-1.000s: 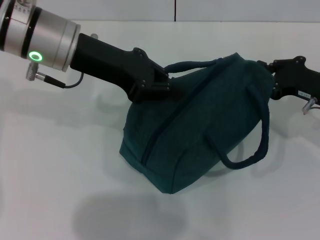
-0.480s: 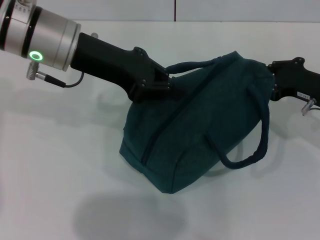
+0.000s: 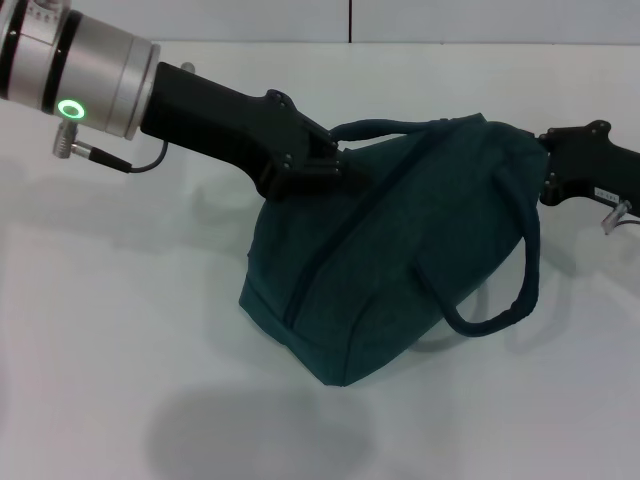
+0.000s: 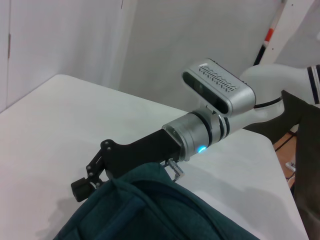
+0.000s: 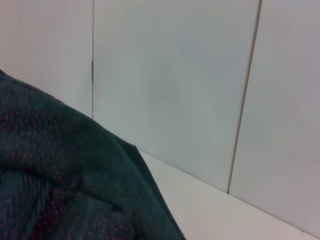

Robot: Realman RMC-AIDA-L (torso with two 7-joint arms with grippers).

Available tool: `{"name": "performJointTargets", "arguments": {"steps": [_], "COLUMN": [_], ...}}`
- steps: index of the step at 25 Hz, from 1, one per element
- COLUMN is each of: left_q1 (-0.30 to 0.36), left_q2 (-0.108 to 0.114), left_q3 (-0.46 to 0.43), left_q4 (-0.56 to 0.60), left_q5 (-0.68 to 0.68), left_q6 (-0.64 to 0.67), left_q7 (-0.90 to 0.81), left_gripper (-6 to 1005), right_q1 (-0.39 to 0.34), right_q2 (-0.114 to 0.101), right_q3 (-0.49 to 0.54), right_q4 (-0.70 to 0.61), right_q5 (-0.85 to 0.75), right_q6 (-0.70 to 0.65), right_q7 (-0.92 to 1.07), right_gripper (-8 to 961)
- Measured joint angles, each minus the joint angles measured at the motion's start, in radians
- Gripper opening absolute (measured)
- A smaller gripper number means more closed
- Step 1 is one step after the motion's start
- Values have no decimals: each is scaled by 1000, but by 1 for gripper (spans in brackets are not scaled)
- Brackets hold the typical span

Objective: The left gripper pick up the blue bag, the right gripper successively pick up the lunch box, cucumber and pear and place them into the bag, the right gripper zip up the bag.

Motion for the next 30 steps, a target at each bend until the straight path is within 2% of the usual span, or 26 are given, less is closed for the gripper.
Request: {"name": "performJointTargets", "arguments": {"steps": [5,11,12,18,25,30], "left_q1": [0,1,1,2,10,13], "left_q2": [0,-5,-7,-13,-14,-15], "left_q3": [0,-7,-10,-13,-23,-34], "left_q4": [-7,-9,-9,-9,-9,-9], "left_q5": [0,0,0,2,2,2], "left_q6": [0,1,1,-4,-28,-29], "left_q7": [0,0,0,0,12,34], "left_gripper": [78,78,77,77,76,76], "right_q1": [4,-4,-7,-36,-99,-134], "right_q2": [0,-3,-9,-17,-78,-96], "right_q3": [0,7,9,45,61,95], "right_q4": [11,5,2,-14,-37,-36], "right_q5": [0,11,20,20,17,15], "right_q6": [-5,-84,-144,-239,-369,-391], "right_q7": [2,38,69,171,316,336], "right_gripper": [23,23,23,24,236,461]}}
